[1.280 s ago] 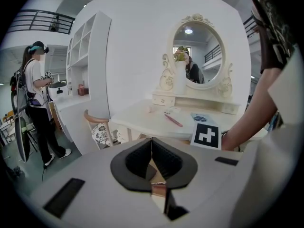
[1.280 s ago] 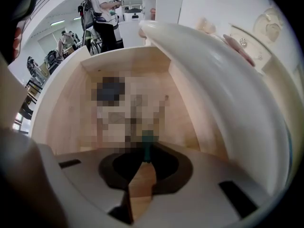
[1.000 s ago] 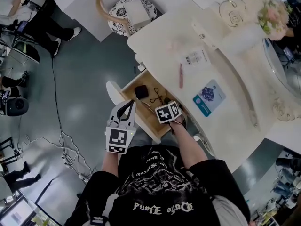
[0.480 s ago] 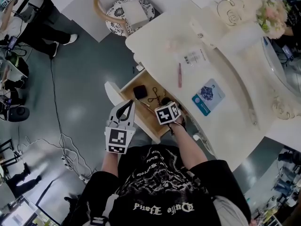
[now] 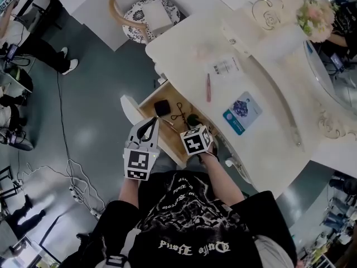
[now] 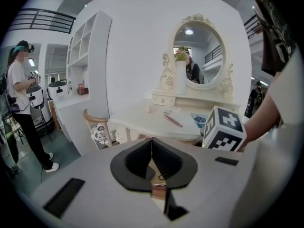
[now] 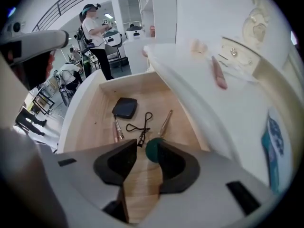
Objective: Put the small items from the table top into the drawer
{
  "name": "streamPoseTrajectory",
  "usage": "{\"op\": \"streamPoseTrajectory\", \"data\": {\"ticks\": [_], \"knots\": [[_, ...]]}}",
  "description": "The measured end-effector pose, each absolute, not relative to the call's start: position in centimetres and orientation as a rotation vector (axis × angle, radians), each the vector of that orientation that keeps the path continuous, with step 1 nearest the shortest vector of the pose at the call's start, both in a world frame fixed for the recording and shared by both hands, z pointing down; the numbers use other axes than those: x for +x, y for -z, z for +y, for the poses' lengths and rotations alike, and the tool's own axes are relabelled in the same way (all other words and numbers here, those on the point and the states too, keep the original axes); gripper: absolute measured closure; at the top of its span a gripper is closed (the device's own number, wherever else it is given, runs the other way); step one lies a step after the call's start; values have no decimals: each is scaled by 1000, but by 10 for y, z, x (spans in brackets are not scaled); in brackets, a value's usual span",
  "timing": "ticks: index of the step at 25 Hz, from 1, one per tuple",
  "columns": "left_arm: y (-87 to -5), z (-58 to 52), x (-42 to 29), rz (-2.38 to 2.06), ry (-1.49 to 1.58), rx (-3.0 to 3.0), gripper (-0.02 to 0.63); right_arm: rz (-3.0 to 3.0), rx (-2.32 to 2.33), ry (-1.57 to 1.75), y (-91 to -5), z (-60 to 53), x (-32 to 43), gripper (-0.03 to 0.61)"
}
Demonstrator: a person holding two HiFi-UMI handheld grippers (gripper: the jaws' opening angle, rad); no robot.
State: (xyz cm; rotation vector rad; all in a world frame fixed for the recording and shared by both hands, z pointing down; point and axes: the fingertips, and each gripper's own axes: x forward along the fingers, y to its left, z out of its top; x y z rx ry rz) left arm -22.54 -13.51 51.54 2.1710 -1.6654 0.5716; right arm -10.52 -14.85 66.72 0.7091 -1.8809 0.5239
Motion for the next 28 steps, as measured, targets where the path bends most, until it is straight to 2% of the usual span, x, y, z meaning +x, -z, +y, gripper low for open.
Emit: {"op": "streamPoseTrajectory", "data": {"ticks": [28], "knots": [[-494, -117, -144, -1567, -519, 2333, 598, -2258, 918, -497, -536, -134, -56, 437]]}}
